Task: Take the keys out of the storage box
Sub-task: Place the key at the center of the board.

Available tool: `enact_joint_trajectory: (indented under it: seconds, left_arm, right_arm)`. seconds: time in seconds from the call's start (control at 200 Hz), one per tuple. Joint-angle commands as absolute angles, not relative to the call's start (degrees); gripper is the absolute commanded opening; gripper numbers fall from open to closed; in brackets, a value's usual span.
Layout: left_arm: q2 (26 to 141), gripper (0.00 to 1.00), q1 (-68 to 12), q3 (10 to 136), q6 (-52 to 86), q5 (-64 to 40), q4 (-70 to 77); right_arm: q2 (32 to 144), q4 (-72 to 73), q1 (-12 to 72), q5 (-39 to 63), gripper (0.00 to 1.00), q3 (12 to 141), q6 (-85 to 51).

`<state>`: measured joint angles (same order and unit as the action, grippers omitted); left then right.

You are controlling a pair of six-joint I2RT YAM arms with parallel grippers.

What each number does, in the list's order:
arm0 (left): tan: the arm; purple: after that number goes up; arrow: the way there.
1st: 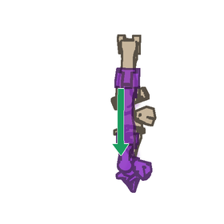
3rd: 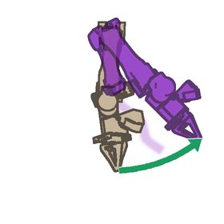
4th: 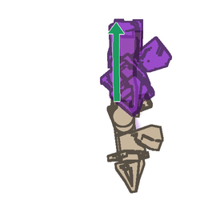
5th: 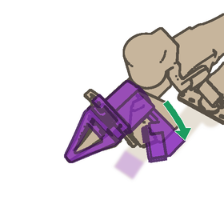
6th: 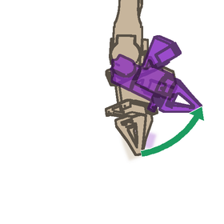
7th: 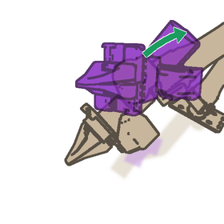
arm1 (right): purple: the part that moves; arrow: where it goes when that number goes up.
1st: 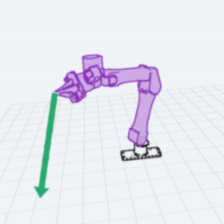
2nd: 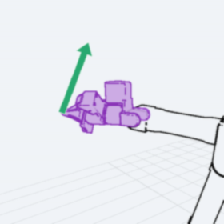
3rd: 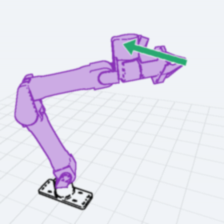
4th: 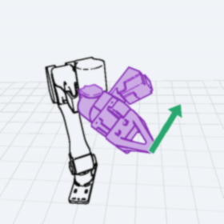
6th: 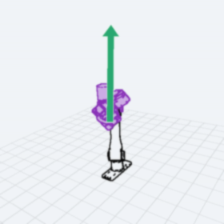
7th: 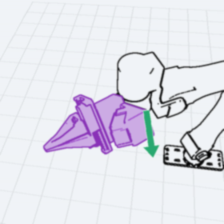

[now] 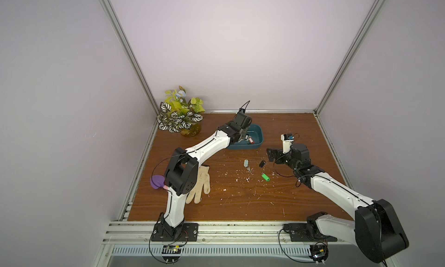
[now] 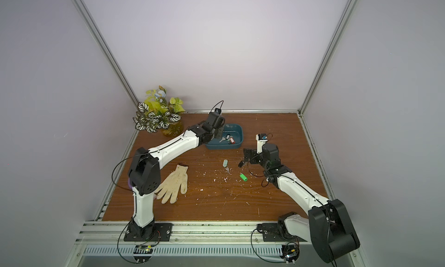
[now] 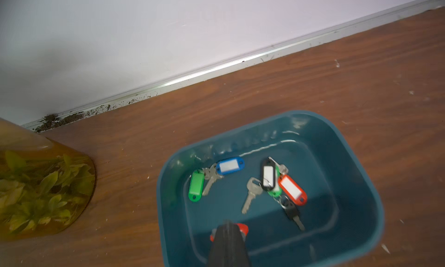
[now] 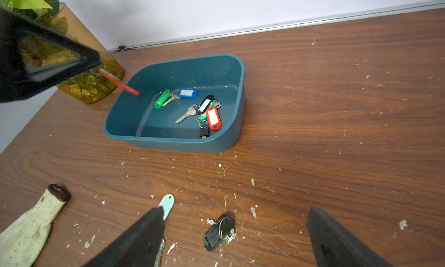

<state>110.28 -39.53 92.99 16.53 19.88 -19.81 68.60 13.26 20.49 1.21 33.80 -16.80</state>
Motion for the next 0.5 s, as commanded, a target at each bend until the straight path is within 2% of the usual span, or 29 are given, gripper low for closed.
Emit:
enact_joint_trajectory:
  seconds: [0.0, 0.18, 0.375, 0.495]
  left_arm:
    - [100.35, 0.00, -41.22, 80.90, 19.09, 15.51, -15.88]
    - [87.77, 0.00, -43.13, 60.93, 25.68, 10.17, -7.51]
    - [85.88, 0.00, -45.10, 49.62, 31.99, 5.92, 0.08]
    - [87.00, 0.00, -45.16, 47.07, 34.13, 5.18, 2.04]
  right_arm:
    - [66.50, 15.89, 20.22, 3.47, 1.00, 33.24, -17.11]
    - [65.59, 16.77, 20.31, 5.57, 1.00, 32.36, -17.57]
    - [65.26, 17.31, 20.35, 6.33, 1.00, 31.22, -17.60]
    - [65.21, 16.64, 20.35, 5.19, 1.00, 30.76, -16.89]
